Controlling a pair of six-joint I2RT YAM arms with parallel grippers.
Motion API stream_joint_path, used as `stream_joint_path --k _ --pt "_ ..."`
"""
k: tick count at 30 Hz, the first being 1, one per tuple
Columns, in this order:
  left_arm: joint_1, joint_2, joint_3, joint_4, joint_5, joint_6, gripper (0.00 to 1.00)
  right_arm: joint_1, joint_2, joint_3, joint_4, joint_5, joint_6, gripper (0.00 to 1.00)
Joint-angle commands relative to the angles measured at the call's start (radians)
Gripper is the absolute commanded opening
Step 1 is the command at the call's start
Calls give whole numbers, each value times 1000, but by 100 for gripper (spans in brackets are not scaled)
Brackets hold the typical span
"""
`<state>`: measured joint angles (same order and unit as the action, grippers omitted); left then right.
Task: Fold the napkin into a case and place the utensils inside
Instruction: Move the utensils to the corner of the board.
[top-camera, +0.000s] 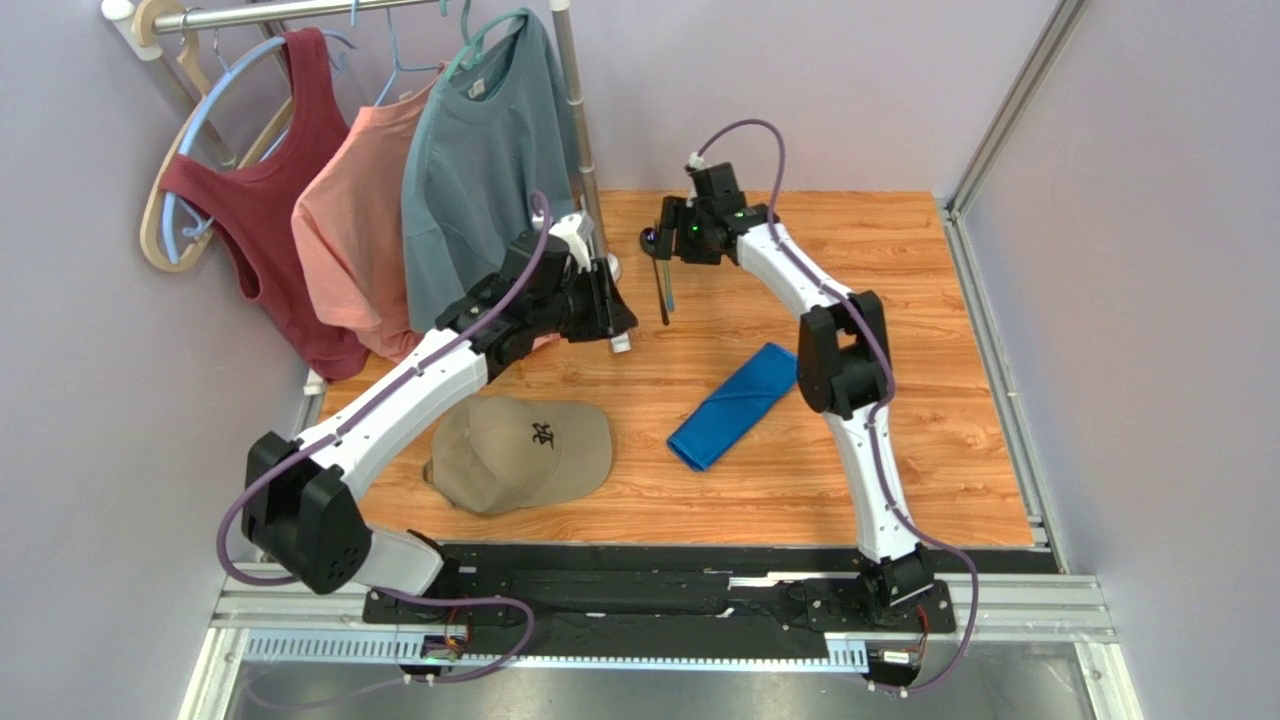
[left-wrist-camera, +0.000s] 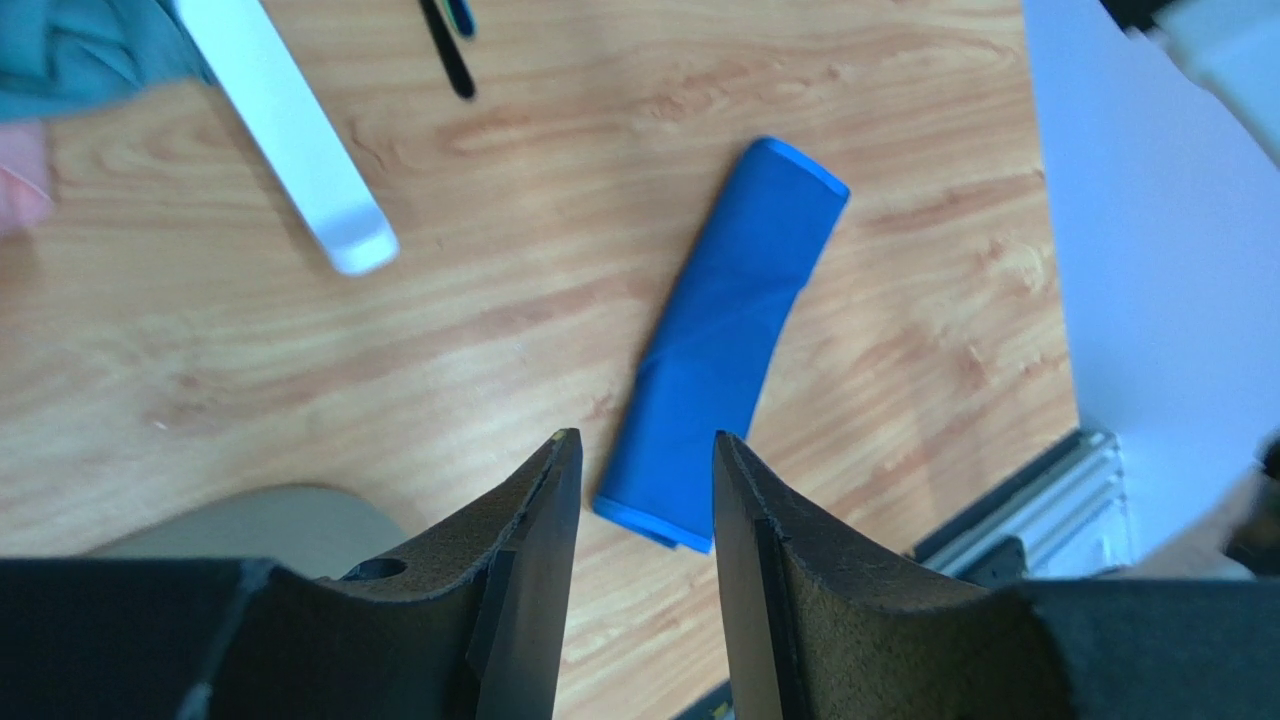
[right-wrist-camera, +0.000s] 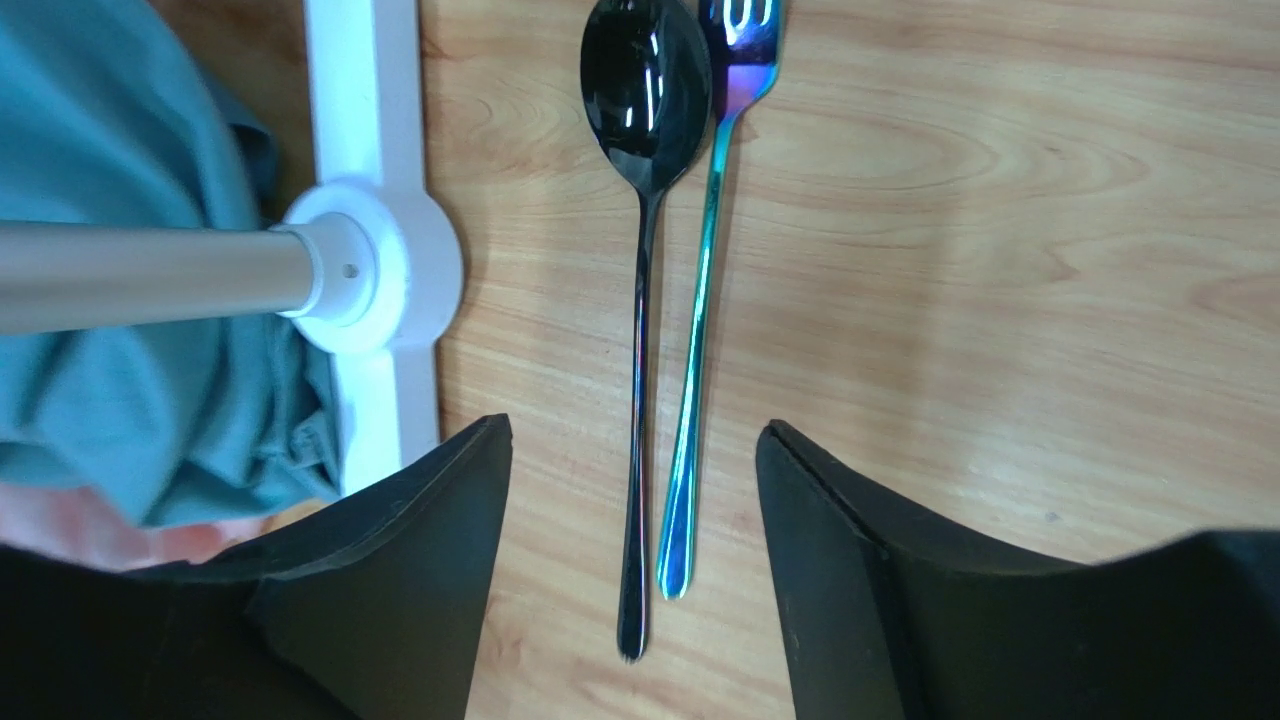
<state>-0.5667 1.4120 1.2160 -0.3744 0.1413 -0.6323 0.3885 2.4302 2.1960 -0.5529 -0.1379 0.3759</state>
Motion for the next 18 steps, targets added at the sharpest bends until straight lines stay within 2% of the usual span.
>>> stream_joint_path --k 1,5,10,13,18 --pt "1 -83 -70 43 81 -44 46 42 116 186 -137 113 -115 66" --pt "1 -165 -102 42 73 -40 46 62 164 232 -165 135 -184 74" --pt "2 -223 -95 32 75 -33 46 98 243 324 -249 213 -201 76" --pt "4 -235 -79 11 75 -23 46 105 273 337 -281 218 -197 73" --pt "16 -262 -82 2 89 -27 46 107 286 318 -314 227 -192 60"
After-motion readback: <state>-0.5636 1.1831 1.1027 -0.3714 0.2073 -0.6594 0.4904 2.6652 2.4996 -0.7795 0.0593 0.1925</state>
